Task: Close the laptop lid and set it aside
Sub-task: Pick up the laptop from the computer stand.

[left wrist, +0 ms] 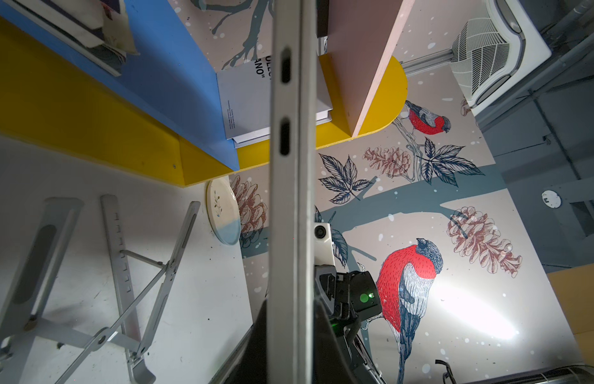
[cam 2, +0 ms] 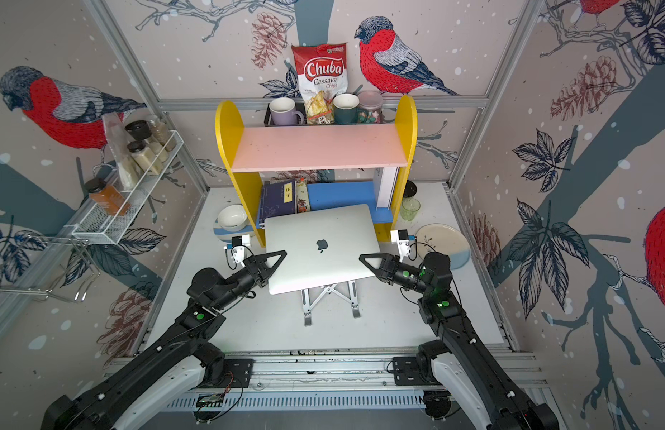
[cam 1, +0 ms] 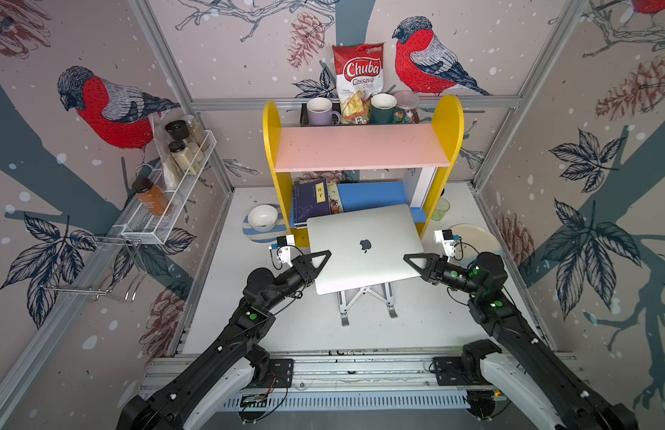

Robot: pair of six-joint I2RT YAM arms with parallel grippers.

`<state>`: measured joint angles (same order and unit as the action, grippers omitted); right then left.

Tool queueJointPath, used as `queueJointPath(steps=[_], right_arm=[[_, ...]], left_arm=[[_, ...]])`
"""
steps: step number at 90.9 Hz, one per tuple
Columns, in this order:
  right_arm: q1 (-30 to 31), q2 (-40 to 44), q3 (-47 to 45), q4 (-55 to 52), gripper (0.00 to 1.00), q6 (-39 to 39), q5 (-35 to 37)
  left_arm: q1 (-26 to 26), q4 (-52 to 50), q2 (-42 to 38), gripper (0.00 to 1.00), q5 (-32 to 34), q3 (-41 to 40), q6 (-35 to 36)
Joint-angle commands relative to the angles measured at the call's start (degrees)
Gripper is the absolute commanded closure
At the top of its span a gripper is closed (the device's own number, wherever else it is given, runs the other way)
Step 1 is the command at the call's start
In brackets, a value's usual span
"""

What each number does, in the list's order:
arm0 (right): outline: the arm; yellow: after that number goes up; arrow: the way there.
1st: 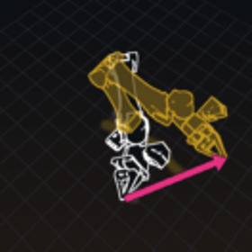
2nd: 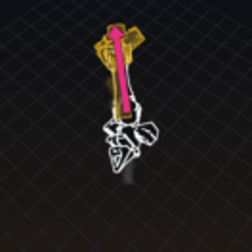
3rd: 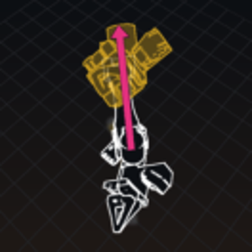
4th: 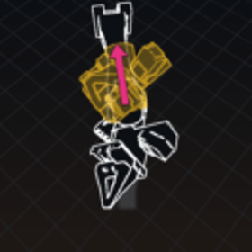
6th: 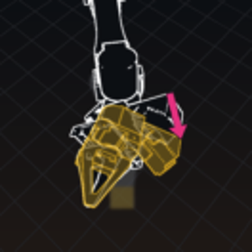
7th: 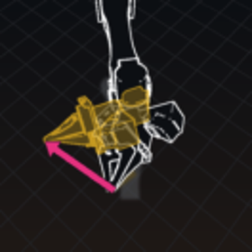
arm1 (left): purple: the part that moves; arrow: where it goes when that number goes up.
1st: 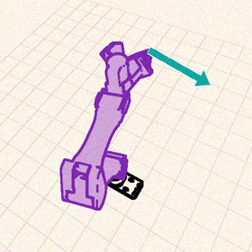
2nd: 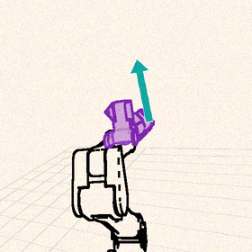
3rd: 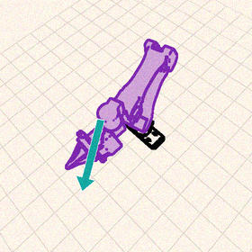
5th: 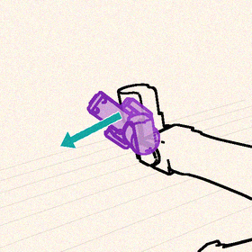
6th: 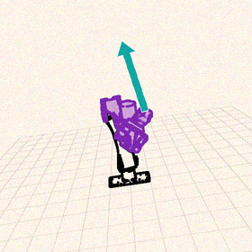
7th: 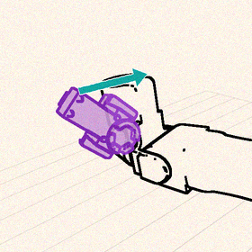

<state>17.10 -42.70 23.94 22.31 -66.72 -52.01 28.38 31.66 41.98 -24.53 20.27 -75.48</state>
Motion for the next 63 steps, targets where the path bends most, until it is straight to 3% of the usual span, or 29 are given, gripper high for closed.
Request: queueJointPath(steps=[1, 7, 35, 63], right_arm=[[0.4, 1.0, 1.9, 4.2, 0.94, -0.4, -5.4], [0.4, 1.5, 3.0, 4.4, 1.00, -2.3, -4.6], [1.1, 1.9, 12.3, 0.0, 1.00, -6.2, -2.1], [1.5, -3.5, 23.0, -4.1, 1.00, -9.7, 3.2]], left_arm=[[-0.2, 2.0, 0.5, 1.00, 5.8, 2.9, 2.6], [-0.2, 0.2, 0.9, 1.00, 5.7, 4.7, 2.6], [-0.2, -10.5, 4.2, 1.00, 5.6, 18.5, 2.8], [-0.2, -15.3, 11.9, 1.00, 6.2, 32.5, 1.8]])
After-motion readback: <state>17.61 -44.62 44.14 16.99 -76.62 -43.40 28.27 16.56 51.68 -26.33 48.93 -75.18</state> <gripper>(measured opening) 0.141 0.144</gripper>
